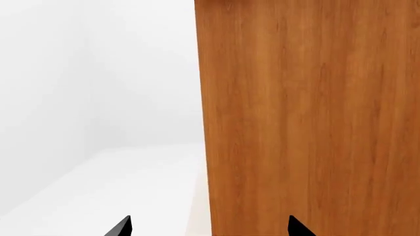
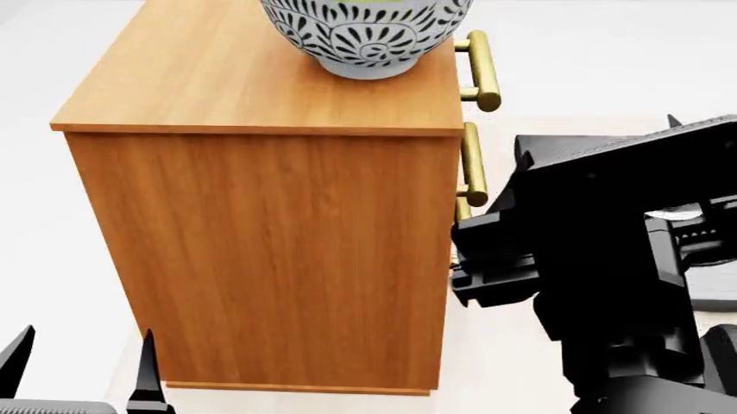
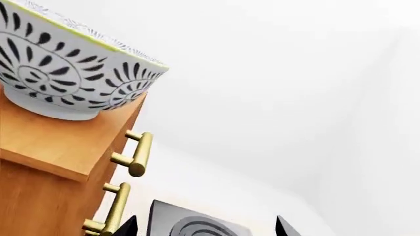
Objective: Put the bowl on the top of the cabinet.
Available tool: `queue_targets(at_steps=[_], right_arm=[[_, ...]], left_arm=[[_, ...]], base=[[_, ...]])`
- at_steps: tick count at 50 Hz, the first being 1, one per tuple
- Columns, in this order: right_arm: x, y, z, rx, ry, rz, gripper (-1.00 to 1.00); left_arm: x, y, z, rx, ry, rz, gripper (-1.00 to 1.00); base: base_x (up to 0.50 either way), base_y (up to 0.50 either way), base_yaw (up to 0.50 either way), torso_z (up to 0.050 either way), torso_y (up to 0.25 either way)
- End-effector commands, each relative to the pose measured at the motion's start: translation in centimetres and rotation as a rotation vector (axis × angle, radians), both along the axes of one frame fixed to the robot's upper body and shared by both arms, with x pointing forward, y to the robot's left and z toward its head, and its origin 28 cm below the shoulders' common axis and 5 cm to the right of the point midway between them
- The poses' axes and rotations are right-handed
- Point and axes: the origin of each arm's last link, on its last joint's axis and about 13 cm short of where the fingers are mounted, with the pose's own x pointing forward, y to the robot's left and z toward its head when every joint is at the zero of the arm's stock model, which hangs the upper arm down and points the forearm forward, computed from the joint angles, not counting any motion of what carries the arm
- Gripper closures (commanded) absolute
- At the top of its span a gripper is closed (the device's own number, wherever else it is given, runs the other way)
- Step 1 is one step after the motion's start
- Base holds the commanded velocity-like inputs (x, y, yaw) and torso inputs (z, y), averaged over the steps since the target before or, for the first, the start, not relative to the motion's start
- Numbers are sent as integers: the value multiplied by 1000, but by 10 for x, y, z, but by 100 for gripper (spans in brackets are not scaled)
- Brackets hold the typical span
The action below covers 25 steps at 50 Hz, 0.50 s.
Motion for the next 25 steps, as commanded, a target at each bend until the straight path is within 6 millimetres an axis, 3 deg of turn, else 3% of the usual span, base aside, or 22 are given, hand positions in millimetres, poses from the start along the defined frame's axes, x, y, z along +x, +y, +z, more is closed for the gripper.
queue_targets(at_steps=[1,25], right_arm=[[7,-6,-41,28,72,5,-100],[27,-1,-119,110,241,19,-100]], left_arm=[[0,0,-1,0,0,2,-100],[1,2,-3,0,4,8,-100]], base=[[0,0,0,0,0],[0,0,0,0,0]])
